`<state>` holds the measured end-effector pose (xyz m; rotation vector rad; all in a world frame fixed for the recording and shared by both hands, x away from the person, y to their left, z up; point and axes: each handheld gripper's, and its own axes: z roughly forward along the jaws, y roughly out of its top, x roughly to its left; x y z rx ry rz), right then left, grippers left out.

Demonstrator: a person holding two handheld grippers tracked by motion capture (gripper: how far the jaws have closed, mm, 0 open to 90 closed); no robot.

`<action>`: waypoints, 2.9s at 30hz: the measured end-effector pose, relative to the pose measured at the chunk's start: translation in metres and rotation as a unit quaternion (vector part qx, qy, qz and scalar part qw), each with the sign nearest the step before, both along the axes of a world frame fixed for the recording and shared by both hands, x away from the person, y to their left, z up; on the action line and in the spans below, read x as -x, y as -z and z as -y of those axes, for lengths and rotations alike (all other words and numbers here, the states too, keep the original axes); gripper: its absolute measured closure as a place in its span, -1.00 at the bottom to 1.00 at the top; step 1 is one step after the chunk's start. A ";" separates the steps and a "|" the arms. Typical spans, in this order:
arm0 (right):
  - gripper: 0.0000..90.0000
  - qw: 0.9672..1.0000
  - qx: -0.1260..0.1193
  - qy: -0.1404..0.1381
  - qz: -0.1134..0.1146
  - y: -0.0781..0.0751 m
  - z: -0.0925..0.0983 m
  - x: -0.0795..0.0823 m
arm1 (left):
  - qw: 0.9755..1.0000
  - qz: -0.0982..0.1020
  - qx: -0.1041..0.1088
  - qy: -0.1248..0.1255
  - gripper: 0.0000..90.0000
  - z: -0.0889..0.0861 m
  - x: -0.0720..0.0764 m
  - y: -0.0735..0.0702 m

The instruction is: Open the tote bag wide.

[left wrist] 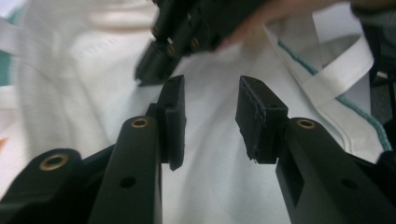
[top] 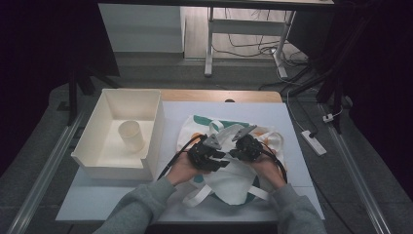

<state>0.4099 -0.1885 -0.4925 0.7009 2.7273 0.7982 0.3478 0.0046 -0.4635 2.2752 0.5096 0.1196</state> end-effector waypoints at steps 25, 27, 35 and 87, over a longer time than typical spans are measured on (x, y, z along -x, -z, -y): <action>0.97 0.998 -0.050 0.031 -0.013 -0.010 0.011 -0.008 | 0.993 -0.040 -0.090 0.067 0.12 0.032 -0.008 0.041; 0.97 0.998 -0.050 0.032 -0.015 -0.010 0.012 -0.008 | 0.992 -0.044 -0.094 0.072 0.05 0.034 -0.008 0.045; 0.97 0.998 -0.052 0.035 -0.019 -0.010 0.013 -0.009 | 0.993 -0.038 -0.084 0.068 0.34 0.032 -0.009 0.056; 0.75 0.989 -0.073 0.122 0.028 -0.011 0.019 -0.081 | 0.992 -0.002 -0.107 0.065 0.91 0.028 0.003 0.049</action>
